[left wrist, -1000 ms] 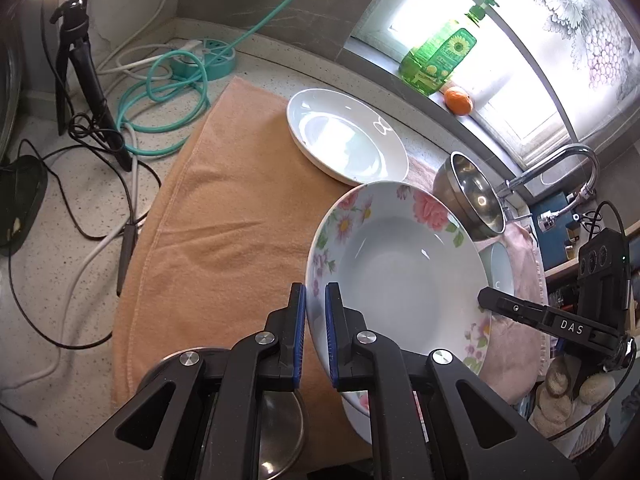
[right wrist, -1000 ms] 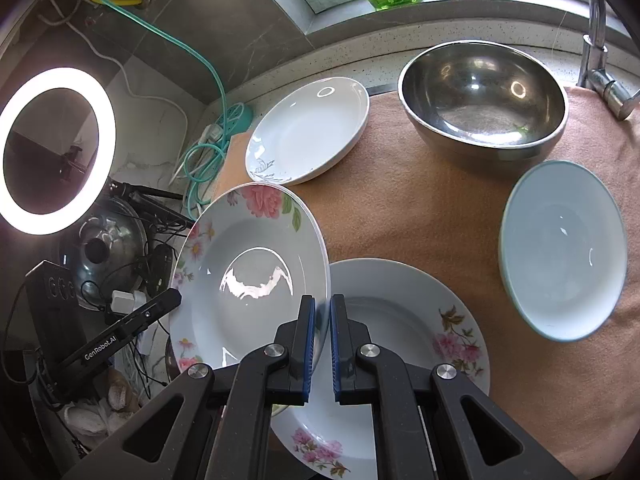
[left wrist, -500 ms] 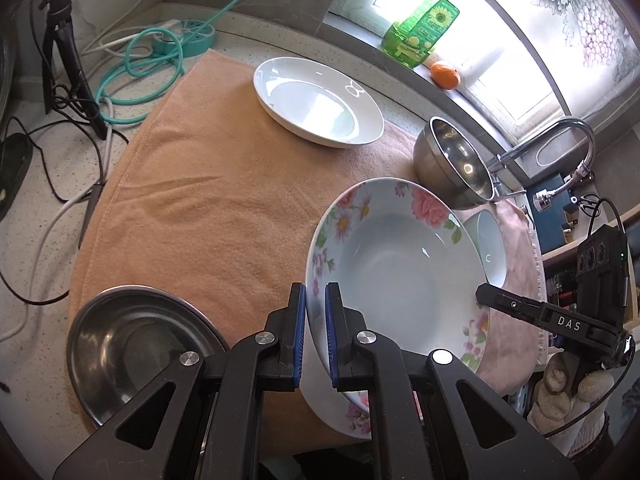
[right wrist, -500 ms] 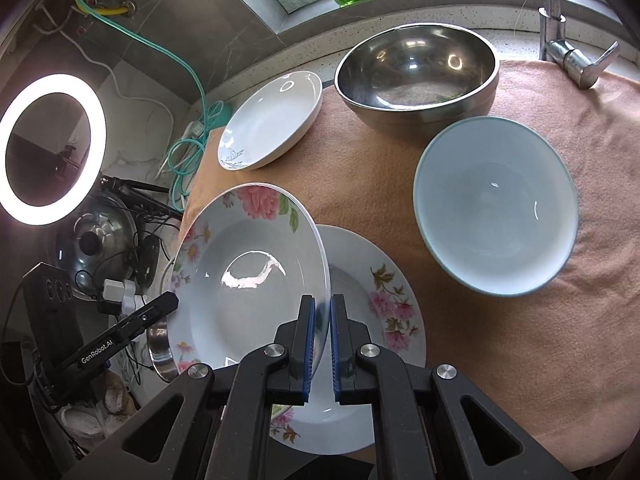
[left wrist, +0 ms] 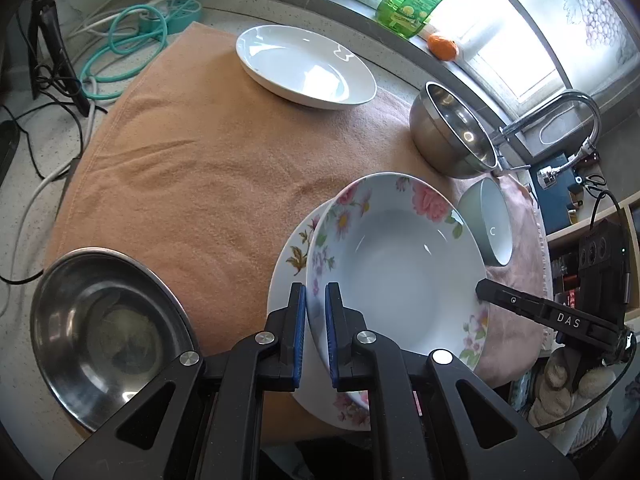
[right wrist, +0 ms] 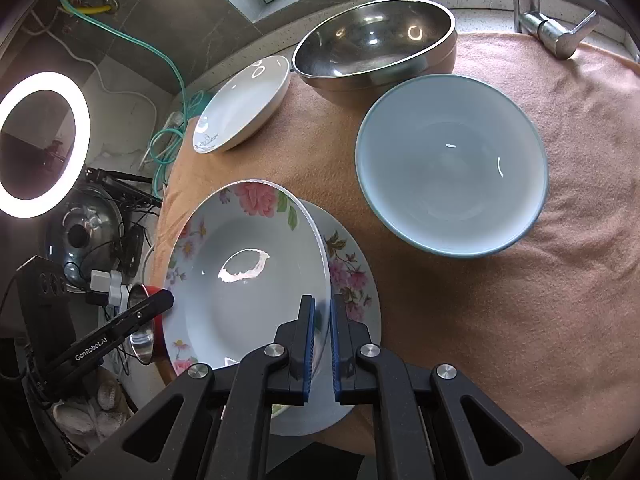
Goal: Organize plates and bowls
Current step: 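Carry the deep plate and lower it onto the white pink-rose plate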
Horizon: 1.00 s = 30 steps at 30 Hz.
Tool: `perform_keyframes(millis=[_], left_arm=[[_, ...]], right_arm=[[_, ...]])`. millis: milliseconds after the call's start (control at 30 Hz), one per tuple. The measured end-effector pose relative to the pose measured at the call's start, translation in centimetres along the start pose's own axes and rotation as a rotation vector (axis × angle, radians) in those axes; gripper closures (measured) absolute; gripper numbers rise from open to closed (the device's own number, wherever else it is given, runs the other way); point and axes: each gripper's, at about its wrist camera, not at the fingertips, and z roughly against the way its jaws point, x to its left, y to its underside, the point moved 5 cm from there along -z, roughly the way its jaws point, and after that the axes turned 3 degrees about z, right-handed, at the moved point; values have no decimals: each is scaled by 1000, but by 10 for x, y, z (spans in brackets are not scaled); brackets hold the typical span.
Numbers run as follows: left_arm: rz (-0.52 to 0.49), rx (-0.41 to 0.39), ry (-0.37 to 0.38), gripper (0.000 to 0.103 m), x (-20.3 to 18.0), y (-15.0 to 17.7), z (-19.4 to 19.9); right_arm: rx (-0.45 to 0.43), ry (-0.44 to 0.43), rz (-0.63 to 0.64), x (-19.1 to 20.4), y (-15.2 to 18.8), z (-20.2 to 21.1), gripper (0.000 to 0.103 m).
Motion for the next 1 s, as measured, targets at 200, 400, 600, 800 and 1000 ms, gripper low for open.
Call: perform_keyframes(millis=[200, 400, 600, 800, 1000], left_arm=[[-8, 15, -7, 95, -1, 3, -5], [-33, 25, -28, 95, -2, 6, -10], [-44, 39, -41, 95, -1, 9, -14], [-53, 43, -48, 95, 0, 11, -16], [-57, 47, -54, 95, 2, 12, -17]], right_arm=[[7, 17, 5, -3, 2, -2, 96], [13, 34, 15, -1, 3, -7, 96], [29, 47, 21, -1, 6, -13, 96], [34, 63, 32, 1, 8, -16, 96], [43, 71, 38, 0, 10, -19, 96]])
